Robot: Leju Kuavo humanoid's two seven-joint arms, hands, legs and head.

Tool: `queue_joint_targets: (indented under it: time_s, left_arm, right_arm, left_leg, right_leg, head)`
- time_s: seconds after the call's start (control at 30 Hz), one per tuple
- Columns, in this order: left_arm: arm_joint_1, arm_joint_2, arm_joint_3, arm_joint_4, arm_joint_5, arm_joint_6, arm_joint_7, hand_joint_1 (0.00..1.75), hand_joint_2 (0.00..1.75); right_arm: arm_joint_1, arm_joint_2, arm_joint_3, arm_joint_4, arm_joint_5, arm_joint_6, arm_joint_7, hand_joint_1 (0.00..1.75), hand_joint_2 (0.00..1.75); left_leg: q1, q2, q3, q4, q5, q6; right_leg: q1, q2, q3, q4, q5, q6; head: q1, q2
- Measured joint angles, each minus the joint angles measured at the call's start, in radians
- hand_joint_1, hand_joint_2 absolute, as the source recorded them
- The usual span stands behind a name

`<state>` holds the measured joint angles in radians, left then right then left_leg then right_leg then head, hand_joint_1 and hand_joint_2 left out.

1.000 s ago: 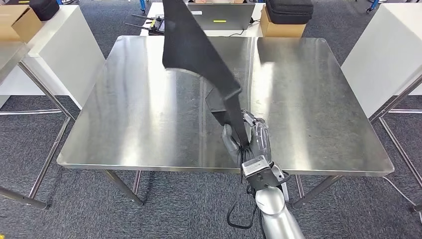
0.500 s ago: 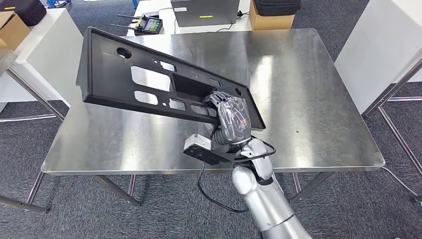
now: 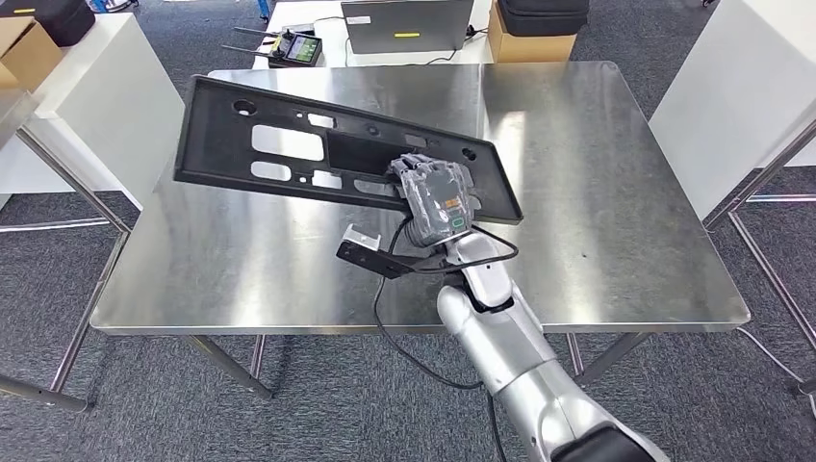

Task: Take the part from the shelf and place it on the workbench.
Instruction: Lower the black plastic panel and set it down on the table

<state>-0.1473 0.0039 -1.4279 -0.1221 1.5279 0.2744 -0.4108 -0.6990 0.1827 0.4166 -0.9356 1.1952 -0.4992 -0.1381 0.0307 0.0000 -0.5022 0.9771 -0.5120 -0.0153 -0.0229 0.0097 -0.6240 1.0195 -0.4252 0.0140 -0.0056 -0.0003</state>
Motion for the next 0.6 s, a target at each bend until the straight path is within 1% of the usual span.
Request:
queue_joint_targets:
  time_s: [0.07,0.13,0.23,0.33,0.47,0.6]
  left_arm:
    - [-0.006,-0.001,-0.012,0.000,-0.003,-0.001,0.000,0.00,1.75]
    - [-0.009,-0.002,-0.020,0.000,-0.003,-0.001,-0.002,0.00,1.75]
    - [-0.010,-0.002,-0.031,0.000,-0.003,-0.005,-0.003,0.00,1.75]
    - [-0.006,-0.002,-0.041,0.000,0.000,-0.013,-0.007,0.00,1.75]
    - [-0.004,-0.002,-0.047,0.000,-0.001,-0.023,-0.013,0.00,1.75]
    - [-0.005,-0.002,-0.060,0.000,-0.005,-0.031,-0.015,0.00,1.75]
  right_arm:
    - [-0.065,0.000,0.000,0.122,0.064,-0.032,0.045,1.75,1.75]
    - [-0.124,-0.001,0.001,0.241,0.119,-0.023,0.104,1.75,1.75]
    - [-0.188,-0.014,0.002,0.382,0.151,0.076,0.200,1.75,1.75]
    - [-0.229,-0.046,-0.002,0.484,0.167,0.172,0.273,1.75,1.75]
    - [-0.257,-0.094,-0.003,0.559,0.188,0.223,0.322,1.75,1.75]
    - [-0.269,-0.133,-0.016,0.602,0.178,0.232,0.335,1.75,1.75]
  left_leg:
    - [0.000,-0.001,-0.001,0.002,0.000,0.000]
    - [-0.001,-0.002,-0.001,0.004,-0.001,0.001]
    - [-0.002,-0.003,-0.002,0.005,-0.001,0.002]
    - [-0.002,-0.004,-0.003,0.007,-0.002,0.003]
    - [-0.002,-0.003,-0.003,0.008,-0.004,0.006]
    - [-0.002,-0.003,-0.003,0.009,-0.005,0.007]
  right_leg:
    - [-0.001,-0.001,0.000,0.000,0.000,0.000]
    - [-0.001,-0.001,0.001,0.000,0.000,0.001]
    - [-0.002,-0.003,0.001,0.000,0.000,0.001]
    - [-0.003,-0.004,0.001,0.000,0.000,0.001]
    - [-0.003,-0.004,0.001,-0.001,0.000,0.001]
    - [-0.003,-0.004,0.001,-0.001,0.000,0.001]
  head:
    - [0.000,0.000]
    - [0.000,0.000]
    - [0.000,0.000]
    - [0.000,0.000]
    - [0.000,0.000]
    - [0.000,0.000]
